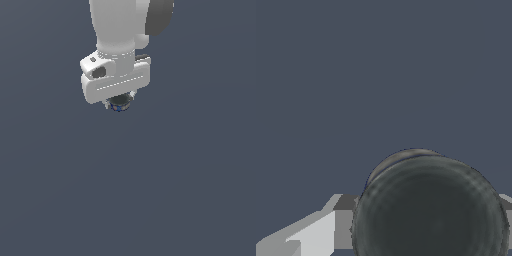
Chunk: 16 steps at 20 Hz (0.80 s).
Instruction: Pick up the object and move it to a goal position.
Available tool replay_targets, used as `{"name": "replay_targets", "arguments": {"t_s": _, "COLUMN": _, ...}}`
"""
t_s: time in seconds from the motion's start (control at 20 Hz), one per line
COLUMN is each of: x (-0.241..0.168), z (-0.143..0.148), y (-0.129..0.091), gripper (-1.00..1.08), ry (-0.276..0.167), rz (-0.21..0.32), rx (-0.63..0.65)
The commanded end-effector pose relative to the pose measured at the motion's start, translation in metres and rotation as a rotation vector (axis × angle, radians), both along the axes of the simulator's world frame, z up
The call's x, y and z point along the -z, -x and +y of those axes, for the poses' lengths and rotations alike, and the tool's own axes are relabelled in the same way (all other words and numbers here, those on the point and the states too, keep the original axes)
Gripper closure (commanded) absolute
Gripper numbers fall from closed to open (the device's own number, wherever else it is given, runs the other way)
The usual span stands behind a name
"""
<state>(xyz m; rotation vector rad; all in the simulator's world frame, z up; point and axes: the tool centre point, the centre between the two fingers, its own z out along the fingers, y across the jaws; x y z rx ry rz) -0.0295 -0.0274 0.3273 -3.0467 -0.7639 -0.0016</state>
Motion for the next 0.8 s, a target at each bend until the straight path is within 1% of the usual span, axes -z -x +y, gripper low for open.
{"name": "replay_targets", "arguments": {"t_s": 0.0, "x": -0.023, "z": -0.002, "y": 0.001, "gripper": 1.08, "ry": 0.0, "rz": 0.001, "rx": 0.0}}
{"name": "replay_targets", "arguments": {"t_s": 0.35, "x": -0.064, "z": -0.007, "y": 0.0, "gripper": 1.08, "ry": 0.001, "rz": 0.001, "rx": 0.001}}
{"name": "replay_targets", "arguments": {"t_s": 0.55, "x": -0.075, "z": -0.008, "y": -0.001, "gripper": 1.08, "ry": 0.001, "rz": 0.001, "rx": 0.001}}
{"name": "replay_targets", "arguments": {"t_s": 0.75, "x": -0.078, "z": -0.008, "y": -0.001, "gripper": 1.08, "ry": 0.001, "rz": 0.001, "rx": 0.001}}
